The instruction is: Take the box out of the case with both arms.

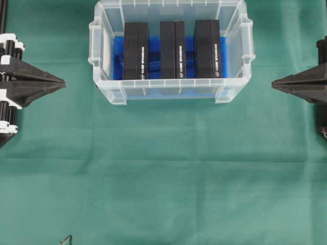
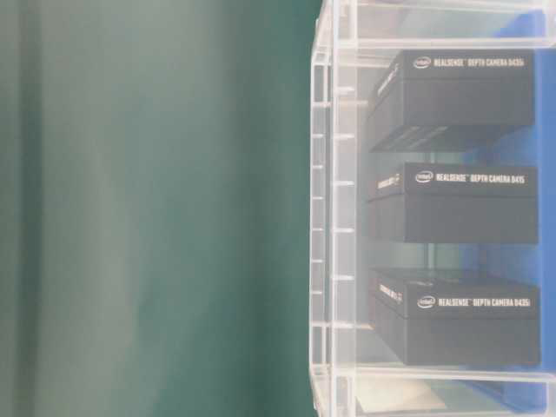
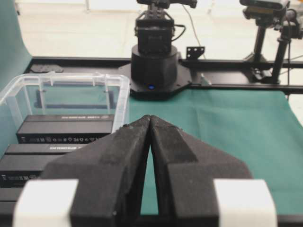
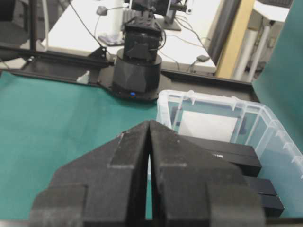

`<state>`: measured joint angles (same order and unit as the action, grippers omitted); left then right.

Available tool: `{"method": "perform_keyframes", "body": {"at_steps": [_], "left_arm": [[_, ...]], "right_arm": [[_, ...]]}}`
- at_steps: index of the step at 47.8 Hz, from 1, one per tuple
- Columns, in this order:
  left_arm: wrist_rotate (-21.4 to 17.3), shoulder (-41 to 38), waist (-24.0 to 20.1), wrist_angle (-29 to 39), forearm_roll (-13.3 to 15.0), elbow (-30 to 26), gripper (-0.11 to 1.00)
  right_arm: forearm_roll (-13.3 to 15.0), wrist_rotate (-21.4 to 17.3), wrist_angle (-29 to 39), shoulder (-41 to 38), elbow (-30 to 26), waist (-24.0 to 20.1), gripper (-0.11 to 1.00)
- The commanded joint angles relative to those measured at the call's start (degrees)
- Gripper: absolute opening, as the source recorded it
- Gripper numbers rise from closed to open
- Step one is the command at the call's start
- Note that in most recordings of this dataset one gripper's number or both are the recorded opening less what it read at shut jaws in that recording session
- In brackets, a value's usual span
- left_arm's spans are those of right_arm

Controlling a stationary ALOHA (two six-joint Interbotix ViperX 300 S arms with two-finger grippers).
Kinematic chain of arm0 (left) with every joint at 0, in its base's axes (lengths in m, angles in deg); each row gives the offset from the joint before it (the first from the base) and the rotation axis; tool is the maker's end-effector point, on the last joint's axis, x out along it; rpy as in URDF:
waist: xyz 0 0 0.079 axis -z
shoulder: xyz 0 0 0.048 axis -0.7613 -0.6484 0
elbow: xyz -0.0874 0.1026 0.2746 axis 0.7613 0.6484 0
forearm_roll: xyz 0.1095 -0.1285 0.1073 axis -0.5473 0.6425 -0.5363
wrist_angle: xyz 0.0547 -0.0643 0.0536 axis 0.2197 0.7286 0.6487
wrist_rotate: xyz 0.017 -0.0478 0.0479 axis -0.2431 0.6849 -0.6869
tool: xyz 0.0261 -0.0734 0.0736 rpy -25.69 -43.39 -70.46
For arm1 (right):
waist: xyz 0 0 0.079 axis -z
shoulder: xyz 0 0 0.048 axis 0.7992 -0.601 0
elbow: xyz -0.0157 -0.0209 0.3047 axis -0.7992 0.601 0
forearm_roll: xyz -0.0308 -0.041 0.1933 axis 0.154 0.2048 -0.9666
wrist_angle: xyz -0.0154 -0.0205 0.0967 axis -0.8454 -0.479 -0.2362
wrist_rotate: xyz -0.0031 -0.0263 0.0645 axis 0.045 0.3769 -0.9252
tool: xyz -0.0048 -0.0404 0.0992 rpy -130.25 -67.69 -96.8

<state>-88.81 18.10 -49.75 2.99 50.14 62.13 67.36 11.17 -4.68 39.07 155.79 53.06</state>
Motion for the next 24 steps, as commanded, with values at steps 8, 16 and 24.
{"method": "perform_keyframes", "body": {"at_steps": [8,16,24], "left_arm": [[0.5,0.3,-1.1,1.7,-1.3,-3.5,0.02],[2.3,0.9,-1.2,8.8,-1.3,-9.7,0.02],[4.0,0.4,-1.2,18.5,-1.4,-18.4,0.02]], "right_arm": [[-1.1,-3.0,3.7,-2.5,-4.0,0.4,0.01],[-1.1,-4.0,10.5,-2.7,-13.1,0.4,0.01],[-1.1,-4.0,22.5,-3.2,-24.0,0.4,0.01]]}}
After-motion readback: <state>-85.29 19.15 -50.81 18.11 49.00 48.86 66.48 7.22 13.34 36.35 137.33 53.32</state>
